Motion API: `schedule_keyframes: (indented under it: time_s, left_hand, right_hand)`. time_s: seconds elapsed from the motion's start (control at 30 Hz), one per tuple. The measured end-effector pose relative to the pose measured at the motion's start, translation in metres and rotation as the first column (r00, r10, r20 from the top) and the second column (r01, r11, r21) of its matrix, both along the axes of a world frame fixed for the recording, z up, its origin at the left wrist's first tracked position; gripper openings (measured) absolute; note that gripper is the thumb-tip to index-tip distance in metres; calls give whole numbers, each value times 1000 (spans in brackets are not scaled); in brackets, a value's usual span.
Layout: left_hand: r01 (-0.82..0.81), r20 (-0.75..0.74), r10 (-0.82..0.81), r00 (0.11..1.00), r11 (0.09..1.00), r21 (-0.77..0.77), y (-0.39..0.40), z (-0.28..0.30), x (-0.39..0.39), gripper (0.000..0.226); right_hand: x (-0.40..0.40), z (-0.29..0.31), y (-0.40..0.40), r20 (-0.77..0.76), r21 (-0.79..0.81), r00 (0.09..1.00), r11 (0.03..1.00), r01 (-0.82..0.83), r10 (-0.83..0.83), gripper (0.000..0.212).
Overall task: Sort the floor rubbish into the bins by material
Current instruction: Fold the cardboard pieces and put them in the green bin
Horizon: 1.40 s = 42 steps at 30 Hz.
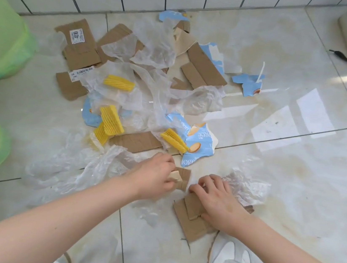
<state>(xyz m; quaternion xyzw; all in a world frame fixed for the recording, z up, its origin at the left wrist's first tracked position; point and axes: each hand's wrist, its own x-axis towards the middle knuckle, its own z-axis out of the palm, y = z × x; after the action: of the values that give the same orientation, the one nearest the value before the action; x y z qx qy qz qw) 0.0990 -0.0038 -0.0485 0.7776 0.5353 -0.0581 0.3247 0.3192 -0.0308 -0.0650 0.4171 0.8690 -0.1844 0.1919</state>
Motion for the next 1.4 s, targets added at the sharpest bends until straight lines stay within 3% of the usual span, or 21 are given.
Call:
schedule_keyframes:
  time_s: [0.2, 0.37, 0.43, 0.5, 0.57, 0.67, 0.77, 0.97, 1.13, 1.23, 1.4]
  left_hand:
    - [89, -123, -101, 987, 991, -99, 1, -3, 11, 34]
    - [-22, -181, -10, 983, 985, -172, 1, 2, 2, 27]
    - [-81, -149, 53, 987, 978, -192, 1, 9, -5, 10]
    - [-154, -103, 134, 986, 963, -221, 1, 18, -14, 27]
    - [-225, -33, 225, 974, 930, -292, 3, 26, -23, 29]
    - [-254, 76, 312, 947, 873, -416, 5, 43, -33, 20]
    - [-328, 182, 448, 875, 827, -457, 6, 54, -42, 12]
    - [-551, 354, 792, 498, 604, -576, 12, 63, -64, 25]
    - [-601, 355, 904, 239, 425, -677, 10, 54, -76, 30]
    - [-637, 324, 923, 208, 379, -671, 6, 45, -83, 27]
    - [-677, 320, 908, 271, 416, -607, -1, 26, -93, 56]
  right_hand:
    - [-10, 0, 3, 48, 18, 999, 1000, -2, 1, 56]
    - [-6, 23, 18, 75, -36, 996, 998, 48, -45, 50]
    - [-1, 34, 26, 74, -59, 991, 992, 112, -108, 40]
    - [5, 47, 33, 38, -89, 975, 971, 222, -219, 32]
    - [8, 60, 40, -43, -139, 931, 925, 354, -363, 33]
    - [8, 81, 49, -191, -277, 788, 803, 528, -585, 29]
    - [1, 99, 58, -296, -433, 617, 679, 593, -729, 27]
    - [-4, 111, 75, -327, -778, 165, 365, 512, -930, 23]
    - [3, 113, 75, -202, -926, 6, 193, 323, -979, 35]
    - [11, 112, 75, -187, -952, -94, 157, 261, -978, 39]
    - [24, 101, 82, -210, -883, -145, 124, 452, -967, 35]
